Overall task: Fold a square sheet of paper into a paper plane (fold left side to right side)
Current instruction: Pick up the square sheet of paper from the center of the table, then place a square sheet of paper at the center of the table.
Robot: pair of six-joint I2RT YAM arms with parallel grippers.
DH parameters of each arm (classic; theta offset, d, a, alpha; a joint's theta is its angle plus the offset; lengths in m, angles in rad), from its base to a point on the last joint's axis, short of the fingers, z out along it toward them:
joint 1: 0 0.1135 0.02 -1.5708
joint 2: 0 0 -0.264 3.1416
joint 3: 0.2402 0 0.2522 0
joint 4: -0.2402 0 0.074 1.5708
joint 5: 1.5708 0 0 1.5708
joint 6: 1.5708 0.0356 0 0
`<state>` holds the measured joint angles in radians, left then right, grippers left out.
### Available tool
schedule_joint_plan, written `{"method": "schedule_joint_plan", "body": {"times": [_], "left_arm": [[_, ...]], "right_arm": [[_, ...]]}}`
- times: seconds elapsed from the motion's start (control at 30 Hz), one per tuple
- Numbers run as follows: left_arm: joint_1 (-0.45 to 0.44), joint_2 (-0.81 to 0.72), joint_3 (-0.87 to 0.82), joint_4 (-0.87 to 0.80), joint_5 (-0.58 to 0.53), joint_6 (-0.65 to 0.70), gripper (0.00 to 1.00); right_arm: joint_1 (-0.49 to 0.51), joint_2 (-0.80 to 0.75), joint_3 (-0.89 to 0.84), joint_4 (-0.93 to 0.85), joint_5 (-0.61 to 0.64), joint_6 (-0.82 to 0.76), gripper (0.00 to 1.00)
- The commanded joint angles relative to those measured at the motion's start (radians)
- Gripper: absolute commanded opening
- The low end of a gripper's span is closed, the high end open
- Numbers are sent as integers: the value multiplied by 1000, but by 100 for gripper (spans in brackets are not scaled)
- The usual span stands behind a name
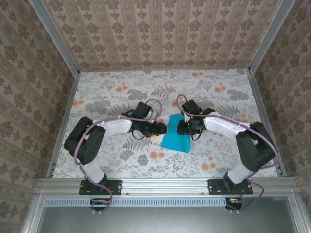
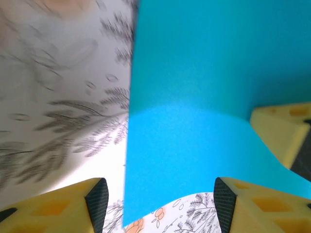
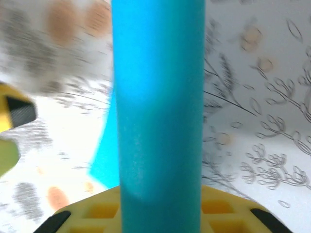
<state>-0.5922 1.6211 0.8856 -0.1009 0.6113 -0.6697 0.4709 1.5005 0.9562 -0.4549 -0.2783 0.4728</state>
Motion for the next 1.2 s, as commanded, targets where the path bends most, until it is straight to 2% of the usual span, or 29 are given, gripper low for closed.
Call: {"method": "schedule_joint_plan", "body": {"times": [0.0, 0.17, 0.23, 0.4, 0.53, 0.67, 0.73, 0.77, 0.87, 0.9, 0.97, 1.0, 1.13, 1.17], "left_arm": [[71, -112, -46, 117, 107, 47, 72], [174, -253, -123, 370, 299, 64, 84], [181, -283, -117, 410, 338, 79, 88], [168, -289, -74, 491, 453, 67, 89], [149, -293, -56, 531, 487, 48, 90], [120, -295, -57, 621, 509, -3, 88], [110, -291, -61, 677, 513, -48, 83], [110, -289, -65, 719, 516, -74, 76], [112, -289, -71, 756, 508, -115, 42], [114, -293, -72, 728, 498, -99, 25], [115, -305, -81, 648, 458, -48, 5], [116, -313, -83, 595, 431, -18, 0], [123, -302, -64, 339, 325, 92, 0], [124, -292, -63, 295, 305, 109, 0]], "right_arm": [[-58, -120, -29, 122, -215, -56, 25], [-118, -272, -26, 194, -437, -115, 25], [-121, -300, -2, 196, -507, -131, 25], [-116, -312, 71, 241, -676, -88, 25], [-100, -322, 105, 270, -718, -70, 26], [-98, -318, 113, 253, -676, -82, 26], [-100, -309, 114, 233, -649, -91, 27], [-101, -304, 116, 221, -629, -95, 27], [-106, -301, 116, 190, -561, -108, 29], [-113, -304, 115, 177, -527, -116, 33], [-126, -313, 109, 144, -434, -128, 41], [-135, -317, 107, 125, -397, -134, 46], [-147, -313, 111, 9, -158, -159, 70], [-148, -309, 110, -16, -90, -160, 73]]}}
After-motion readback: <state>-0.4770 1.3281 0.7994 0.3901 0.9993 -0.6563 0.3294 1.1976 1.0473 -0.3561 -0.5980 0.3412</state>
